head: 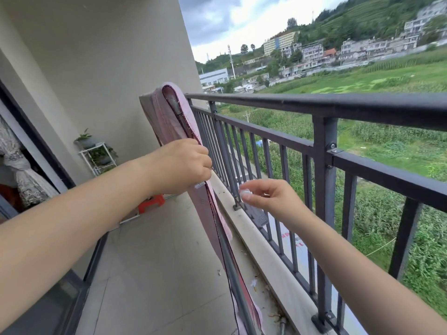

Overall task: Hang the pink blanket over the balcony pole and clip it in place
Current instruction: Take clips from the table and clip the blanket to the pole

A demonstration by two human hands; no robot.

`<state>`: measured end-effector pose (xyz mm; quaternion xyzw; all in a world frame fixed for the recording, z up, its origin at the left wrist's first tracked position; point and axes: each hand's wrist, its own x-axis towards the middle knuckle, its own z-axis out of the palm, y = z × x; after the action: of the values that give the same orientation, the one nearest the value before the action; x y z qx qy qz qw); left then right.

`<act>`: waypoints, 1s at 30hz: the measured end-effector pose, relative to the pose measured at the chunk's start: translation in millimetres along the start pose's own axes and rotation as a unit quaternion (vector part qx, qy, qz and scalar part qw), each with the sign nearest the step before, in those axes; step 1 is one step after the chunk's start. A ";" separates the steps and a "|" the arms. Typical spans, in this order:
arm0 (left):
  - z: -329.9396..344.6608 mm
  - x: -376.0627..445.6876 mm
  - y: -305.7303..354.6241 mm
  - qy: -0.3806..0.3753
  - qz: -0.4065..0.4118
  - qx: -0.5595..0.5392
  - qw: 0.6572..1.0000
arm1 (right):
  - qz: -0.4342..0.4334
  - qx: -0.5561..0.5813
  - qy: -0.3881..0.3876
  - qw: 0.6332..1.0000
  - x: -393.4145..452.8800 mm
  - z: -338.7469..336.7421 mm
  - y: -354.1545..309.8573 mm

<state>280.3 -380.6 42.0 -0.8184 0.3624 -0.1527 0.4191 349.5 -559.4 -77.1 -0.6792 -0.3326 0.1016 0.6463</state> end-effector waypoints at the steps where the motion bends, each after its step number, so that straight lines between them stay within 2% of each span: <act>1: 0.3 -0.1 0.5 -0.006 0.005 0.000 1.000 | -0.010 0.020 0.002 1.000 -1.5 -1.0 -0.3; 7: 2.7 2.9 0.1 -0.015 0.010 -0.009 1.000 | -0.033 0.043 0.055 0.997 -8.2 3.0 1.6; 12: 0.3 5.3 -0.6 -0.010 0.004 -0.025 1.000 | -0.096 0.134 0.120 0.979 -13.8 4.6 -3.9; 17: 3.7 2.1 0.4 0.022 -0.026 -0.073 0.997 | -0.127 0.147 0.168 0.966 -16.9 26.0 3.6; 20: 7.0 2.0 2.6 0.030 -0.044 -0.087 0.995 | -0.137 0.148 0.177 0.963 -11.3 42.2 11.1; 24: 5.8 1.8 4.4 0.085 -0.073 -0.098 0.989 | -0.159 0.135 0.180 0.961 -4.7 48.6 16.3; 26: 7.0 -2.3 12.9 0.141 -0.130 -0.153 0.969 | -0.154 0.125 0.174 0.965 -4.9 47.2 18.2; 27: 7.0 -5.7 20.6 0.162 -0.179 -0.206 0.948 | -0.151 0.115 0.168 0.967 -5.1 46.1 19.6; 28: 5.4 -9.9 31.0 0.178 -0.241 -0.268 0.916 | -0.148 0.106 0.159 0.970 -5.3 44.6 21.2; 30: 4.5 -17.0 56.6 0.189 -0.375 -0.389 0.820 | -0.140 0.091 0.136 0.977 -7.1 41.6 26.2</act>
<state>244.7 -387.6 -4.9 -0.9410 0.1284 -0.2965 -0.1007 328.9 -528.3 -109.9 -0.5718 -0.3226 -0.0529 0.7525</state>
